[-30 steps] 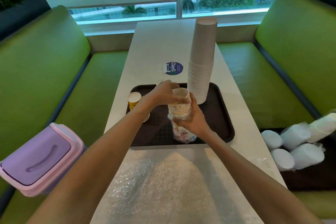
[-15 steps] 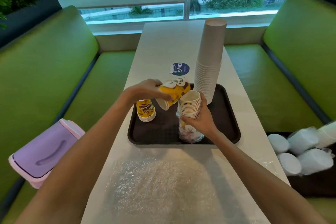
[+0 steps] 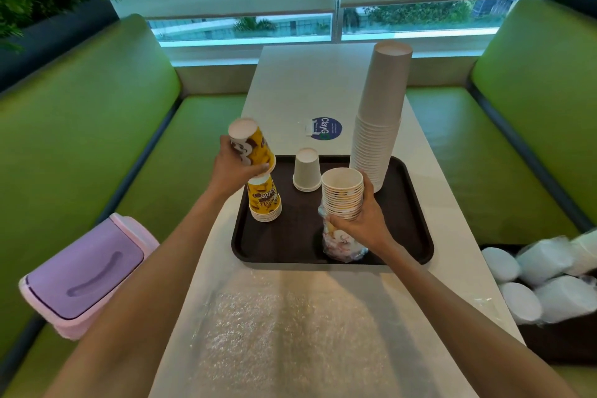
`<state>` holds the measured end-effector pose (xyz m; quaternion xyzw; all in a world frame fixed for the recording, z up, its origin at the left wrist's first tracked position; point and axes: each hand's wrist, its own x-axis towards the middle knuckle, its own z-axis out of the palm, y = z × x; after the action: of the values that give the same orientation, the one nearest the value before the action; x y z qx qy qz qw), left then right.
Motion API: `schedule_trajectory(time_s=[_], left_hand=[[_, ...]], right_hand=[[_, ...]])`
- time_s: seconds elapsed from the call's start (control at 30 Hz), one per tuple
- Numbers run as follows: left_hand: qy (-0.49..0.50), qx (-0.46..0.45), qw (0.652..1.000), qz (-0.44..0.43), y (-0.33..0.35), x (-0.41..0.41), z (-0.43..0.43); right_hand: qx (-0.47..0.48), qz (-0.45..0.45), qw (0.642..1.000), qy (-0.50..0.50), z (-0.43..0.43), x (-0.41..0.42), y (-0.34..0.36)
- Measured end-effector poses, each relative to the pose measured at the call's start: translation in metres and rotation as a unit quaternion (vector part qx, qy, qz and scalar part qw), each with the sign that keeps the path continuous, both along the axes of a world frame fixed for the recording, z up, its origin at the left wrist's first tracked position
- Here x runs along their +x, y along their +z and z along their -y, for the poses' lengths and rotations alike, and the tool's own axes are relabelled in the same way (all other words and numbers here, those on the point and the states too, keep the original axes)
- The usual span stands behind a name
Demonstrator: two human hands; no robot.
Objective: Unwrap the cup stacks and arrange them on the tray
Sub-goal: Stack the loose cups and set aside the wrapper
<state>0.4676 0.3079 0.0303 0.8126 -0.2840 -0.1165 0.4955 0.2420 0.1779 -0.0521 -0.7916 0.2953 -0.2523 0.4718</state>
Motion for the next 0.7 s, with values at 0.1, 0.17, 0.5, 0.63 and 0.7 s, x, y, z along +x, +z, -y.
schedule_trajectory(time_s=[0.1, 0.17, 0.5, 0.63, 0.7], left_hand=[[0.017, 0.025, 1.000, -0.008, -0.023, 0.003, -0.001], [0.017, 0.048, 0.998, -0.022, -0.033, 0.005, -0.001], [-0.010, 0.035, 0.999, 0.012, -0.021, -0.008, 0.007], [-0.093, 0.047, 0.991, 0.081, 0.001, -0.028, 0.024], [-0.156, 0.086, 0.981, 0.080, 0.007, -0.041, 0.033]], right_hand=[[0.004, -0.005, 1.000, -0.001, 0.000, 0.001, 0.000], [0.004, -0.005, 1.000, -0.002, 0.001, 0.002, -0.001], [0.000, 0.004, 1.000, -0.001, 0.000, 0.004, -0.001], [-0.006, 0.013, 1.000, 0.010, -0.003, 0.007, 0.000], [-0.007, 0.016, 1.000, 0.017, -0.003, 0.007, 0.000]])
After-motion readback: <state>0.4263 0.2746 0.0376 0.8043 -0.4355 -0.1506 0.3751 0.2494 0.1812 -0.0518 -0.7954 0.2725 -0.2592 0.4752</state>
